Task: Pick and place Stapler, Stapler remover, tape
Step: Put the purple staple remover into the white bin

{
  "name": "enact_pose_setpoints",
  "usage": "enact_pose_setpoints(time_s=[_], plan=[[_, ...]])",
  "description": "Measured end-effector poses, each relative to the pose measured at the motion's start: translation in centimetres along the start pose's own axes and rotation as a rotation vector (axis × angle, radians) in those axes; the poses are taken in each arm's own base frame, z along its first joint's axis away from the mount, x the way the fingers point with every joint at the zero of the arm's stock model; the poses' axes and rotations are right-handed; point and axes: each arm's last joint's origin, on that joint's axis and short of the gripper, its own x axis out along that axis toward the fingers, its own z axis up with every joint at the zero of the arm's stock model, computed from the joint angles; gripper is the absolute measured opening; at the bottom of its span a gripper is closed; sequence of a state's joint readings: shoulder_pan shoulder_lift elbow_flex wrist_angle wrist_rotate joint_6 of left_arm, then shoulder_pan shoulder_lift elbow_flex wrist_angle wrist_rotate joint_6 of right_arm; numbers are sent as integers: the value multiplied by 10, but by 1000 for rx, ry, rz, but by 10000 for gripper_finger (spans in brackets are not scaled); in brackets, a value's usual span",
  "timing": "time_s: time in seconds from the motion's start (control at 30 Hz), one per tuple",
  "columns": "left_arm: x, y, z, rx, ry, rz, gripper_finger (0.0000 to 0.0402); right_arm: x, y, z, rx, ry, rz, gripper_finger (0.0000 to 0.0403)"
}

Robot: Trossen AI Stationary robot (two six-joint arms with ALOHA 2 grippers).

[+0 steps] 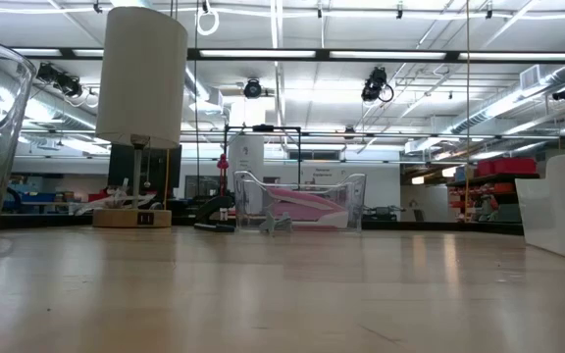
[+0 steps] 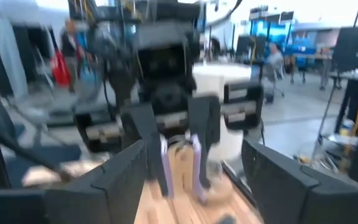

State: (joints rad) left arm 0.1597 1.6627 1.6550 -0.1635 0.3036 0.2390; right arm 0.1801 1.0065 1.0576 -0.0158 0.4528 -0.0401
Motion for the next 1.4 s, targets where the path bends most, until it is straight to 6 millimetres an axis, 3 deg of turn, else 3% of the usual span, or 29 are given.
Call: enact_pose_setpoints(time_s=[0.27, 0.93, 1.1, 1.4], plan=[[0, 0, 7, -56, -73, -38, 92, 0, 1, 12, 53, -123, 49, 261], [0, -1, 8, -74, -84, -48, 93, 26, 8, -1, 42, -96, 76, 258], [0, -1, 8, -75, -83, -48, 92, 26, 8, -1, 52, -97, 91, 218], [0, -1, 7, -98, -82, -51, 92, 27, 5, -3, 61, -83, 81, 95]])
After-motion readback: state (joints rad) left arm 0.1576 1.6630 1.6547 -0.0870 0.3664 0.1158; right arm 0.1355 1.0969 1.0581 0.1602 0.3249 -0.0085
